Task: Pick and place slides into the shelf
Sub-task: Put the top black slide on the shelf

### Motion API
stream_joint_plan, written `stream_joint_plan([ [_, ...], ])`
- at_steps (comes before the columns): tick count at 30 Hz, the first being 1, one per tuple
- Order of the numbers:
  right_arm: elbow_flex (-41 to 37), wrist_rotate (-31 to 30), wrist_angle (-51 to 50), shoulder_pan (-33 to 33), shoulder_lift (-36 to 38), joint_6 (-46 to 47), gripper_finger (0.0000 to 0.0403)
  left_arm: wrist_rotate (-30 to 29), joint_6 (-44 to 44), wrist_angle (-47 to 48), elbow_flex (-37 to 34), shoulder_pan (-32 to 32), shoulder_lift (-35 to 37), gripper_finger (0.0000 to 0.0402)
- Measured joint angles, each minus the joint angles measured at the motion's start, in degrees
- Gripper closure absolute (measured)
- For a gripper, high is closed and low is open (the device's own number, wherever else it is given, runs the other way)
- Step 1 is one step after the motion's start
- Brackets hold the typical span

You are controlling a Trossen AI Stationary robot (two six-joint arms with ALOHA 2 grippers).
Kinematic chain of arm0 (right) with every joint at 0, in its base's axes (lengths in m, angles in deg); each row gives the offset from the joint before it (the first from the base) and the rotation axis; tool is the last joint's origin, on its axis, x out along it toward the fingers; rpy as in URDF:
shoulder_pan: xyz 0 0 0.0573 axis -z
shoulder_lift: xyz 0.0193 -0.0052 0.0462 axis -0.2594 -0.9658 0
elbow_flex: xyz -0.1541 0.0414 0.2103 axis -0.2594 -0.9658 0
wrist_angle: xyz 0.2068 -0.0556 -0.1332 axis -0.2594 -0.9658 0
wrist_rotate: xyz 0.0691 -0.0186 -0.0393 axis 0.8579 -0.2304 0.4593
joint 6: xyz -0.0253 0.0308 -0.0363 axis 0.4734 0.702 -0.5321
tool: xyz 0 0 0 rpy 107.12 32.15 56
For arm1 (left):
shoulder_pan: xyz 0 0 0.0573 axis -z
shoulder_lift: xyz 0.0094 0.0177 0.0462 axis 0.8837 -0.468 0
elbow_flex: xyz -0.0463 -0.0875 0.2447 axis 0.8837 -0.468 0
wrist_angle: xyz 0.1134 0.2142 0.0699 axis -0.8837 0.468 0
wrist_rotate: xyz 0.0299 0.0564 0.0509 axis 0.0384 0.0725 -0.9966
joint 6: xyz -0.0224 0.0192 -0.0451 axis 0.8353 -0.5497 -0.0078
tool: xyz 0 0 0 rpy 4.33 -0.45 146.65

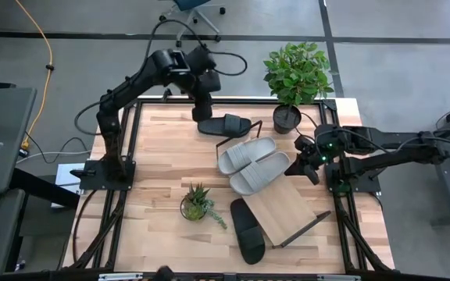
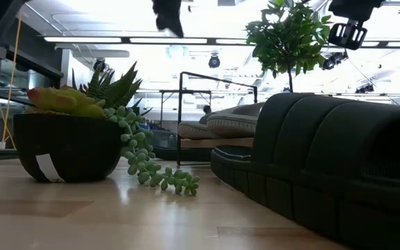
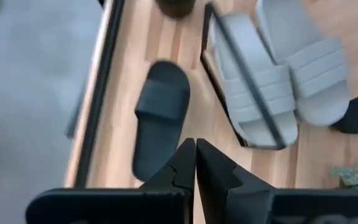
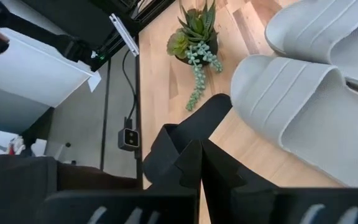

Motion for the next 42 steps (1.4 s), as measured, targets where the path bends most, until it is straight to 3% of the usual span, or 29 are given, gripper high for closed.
stream_joint_plan([
  [6, 0.00, -3.66, -1.34, -2.14, 0.00, 0.52, 0.0402, 9.03, 0.04, -6.33, -8.22, -6.77, -0.09, 0.0400],
  [19, -0.04, -7.98, -4.90, -5.14, 0.00, 2.95, 0.0402, 18.56, 3.24, -25.02, -29.45, -9.70, -0.10, 0.0401],
  [30, -0.04, -8.04, -5.16, -5.13, 0.00, 4.02, 0.0402, 22.69, 11.86, -41.77, -43.98, -14.53, 3.40, 0.0401],
  [35, -0.04, -9.65, -5.16, -5.11, -0.03, 3.94, 0.0402, 24.80, 21.29, -56.79, -52.27, -15.13, 6.19, 0.0401],
  [38, -0.04, -10.34, -5.16, -5.11, -0.01, 3.97, 0.0402, 24.53, 25.70, -62.30, -55.73, -14.74, 6.79, 0.0401],
  [42, -0.04, -10.40, -5.14, -5.11, 0.00, 4.29, 0.0402, 21.31, 28.73, -62.71, -58.63, -14.11, 6.79, 0.0400],
])
